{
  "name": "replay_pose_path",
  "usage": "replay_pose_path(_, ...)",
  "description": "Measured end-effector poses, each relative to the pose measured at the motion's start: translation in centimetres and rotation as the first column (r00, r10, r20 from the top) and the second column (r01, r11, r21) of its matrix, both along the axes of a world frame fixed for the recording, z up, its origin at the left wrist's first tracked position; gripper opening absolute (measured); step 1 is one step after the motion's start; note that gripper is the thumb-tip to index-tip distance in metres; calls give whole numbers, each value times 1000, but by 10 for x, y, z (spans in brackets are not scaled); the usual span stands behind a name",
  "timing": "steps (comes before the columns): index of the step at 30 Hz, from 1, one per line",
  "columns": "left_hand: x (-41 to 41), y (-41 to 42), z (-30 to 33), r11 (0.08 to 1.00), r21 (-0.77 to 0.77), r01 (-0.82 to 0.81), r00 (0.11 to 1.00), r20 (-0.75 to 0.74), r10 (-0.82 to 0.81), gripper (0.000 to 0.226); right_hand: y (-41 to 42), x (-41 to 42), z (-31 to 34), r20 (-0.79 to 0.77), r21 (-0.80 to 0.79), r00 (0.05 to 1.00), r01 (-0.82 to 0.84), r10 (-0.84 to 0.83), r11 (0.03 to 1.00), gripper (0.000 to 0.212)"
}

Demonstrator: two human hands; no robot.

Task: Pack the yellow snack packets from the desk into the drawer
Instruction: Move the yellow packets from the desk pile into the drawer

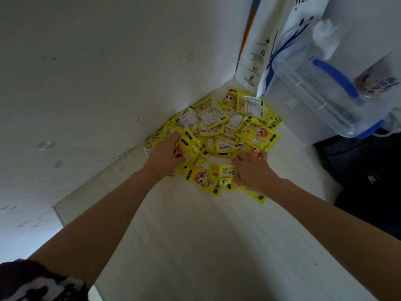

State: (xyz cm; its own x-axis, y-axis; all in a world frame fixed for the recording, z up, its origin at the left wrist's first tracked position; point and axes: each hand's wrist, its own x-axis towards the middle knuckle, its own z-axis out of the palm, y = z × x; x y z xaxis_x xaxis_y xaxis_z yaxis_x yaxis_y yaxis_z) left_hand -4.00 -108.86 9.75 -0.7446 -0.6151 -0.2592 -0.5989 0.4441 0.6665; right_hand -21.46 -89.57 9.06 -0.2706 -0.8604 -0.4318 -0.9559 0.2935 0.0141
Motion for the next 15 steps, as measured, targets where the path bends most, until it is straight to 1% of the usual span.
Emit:
replay_pose_path(3, 8, 3, 3, 998, 68, -7, 1000, -3, 7, 37, 8, -4, 7, 73, 16, 991, 108, -109, 994, 32)
replay_pose_path(6, 13, 9, 9, 993, 116, 1, 1000, -19, 1, 44, 27, -11, 11, 230, -19, 930, 300, -287, 954, 27)
replay_pose_path(8, 12, 15, 11, 984, 178, 9, 999, -54, 1, 51, 39, -15, 12, 312, -17, 865, 418, -393, 908, 29)
replay_pose_path(10, 11, 22, 12, 975, 219, 39, 996, -85, -21, 58, 48, -19, 12, 340, -10, 821, 490, -458, 872, 33)
replay_pose_path(12, 8, 29, 10, 965, 245, 89, 994, -81, -71, 69, 56, -21, 9, 357, 35, 776, 546, -521, 837, 42)
replay_pose_path(13, 5, 32, 8, 959, 261, 114, 993, -61, -101, 75, 60, -21, 7, 355, 54, 760, 564, -544, 824, 47)
replay_pose_path(14, 2, 36, 7, 953, 267, 142, 990, -32, -138, 75, 63, -19, 4, 334, 59, 763, 570, -554, 820, 52)
replay_pose_path(15, -2, 39, 5, 954, 246, 173, 983, 8, -181, 69, 65, -17, 2, 287, 53, 785, 560, -549, 827, 55)
